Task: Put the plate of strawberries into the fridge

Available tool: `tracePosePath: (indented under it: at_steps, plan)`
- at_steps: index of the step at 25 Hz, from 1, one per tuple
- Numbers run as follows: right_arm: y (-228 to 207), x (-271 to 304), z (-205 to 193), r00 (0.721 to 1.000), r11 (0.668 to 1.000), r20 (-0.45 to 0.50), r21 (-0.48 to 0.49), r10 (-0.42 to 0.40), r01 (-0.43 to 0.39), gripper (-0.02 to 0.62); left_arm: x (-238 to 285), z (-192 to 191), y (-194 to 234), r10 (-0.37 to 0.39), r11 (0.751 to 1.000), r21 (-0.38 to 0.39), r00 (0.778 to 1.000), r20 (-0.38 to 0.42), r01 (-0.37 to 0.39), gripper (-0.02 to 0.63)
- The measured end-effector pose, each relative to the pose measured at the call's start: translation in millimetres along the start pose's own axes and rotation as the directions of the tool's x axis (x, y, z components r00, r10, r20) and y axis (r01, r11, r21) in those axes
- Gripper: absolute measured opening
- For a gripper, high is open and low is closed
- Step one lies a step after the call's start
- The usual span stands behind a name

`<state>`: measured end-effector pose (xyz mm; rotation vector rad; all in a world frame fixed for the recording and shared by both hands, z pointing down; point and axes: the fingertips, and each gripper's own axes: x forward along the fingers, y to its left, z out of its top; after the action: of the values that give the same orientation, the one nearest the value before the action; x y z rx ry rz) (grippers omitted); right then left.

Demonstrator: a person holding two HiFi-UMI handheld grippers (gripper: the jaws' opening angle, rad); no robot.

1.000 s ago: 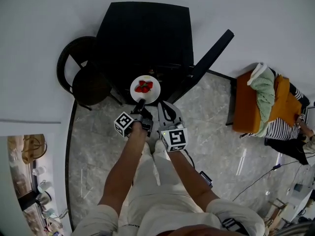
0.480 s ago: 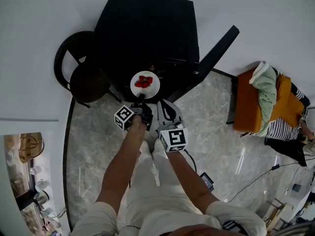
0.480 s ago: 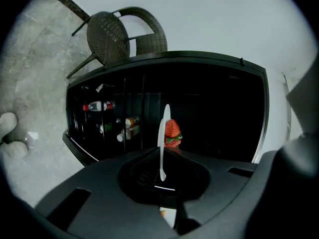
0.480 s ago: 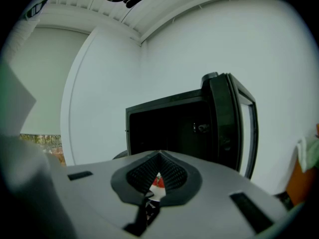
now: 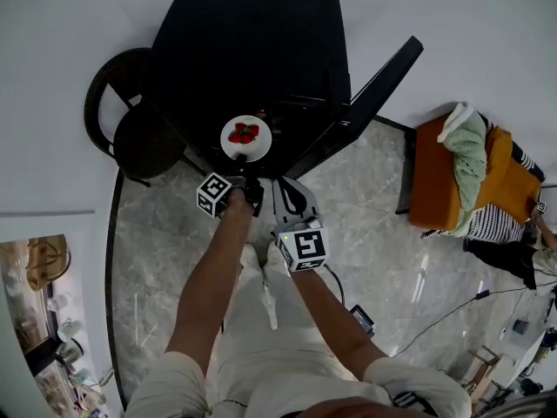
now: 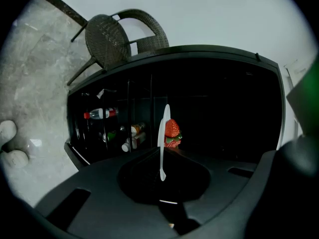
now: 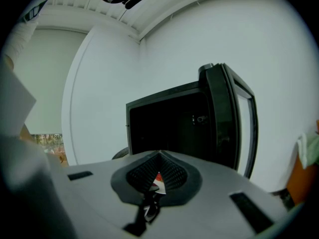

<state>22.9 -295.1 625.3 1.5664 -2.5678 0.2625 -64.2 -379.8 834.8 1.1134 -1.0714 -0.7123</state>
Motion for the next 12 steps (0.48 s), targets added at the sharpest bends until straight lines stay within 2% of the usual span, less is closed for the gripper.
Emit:
tracePosePath:
  at_steps: [12]
  plan:
    - [-5.0, 6.4, 1.5, 1.000, 1.000, 0.006, -0.011, -0.002, 0.002, 0.012, 26.5, 5.9, 14.5, 0.029, 1.000, -0.006, 0.999, 0.020, -0.029, 0.012]
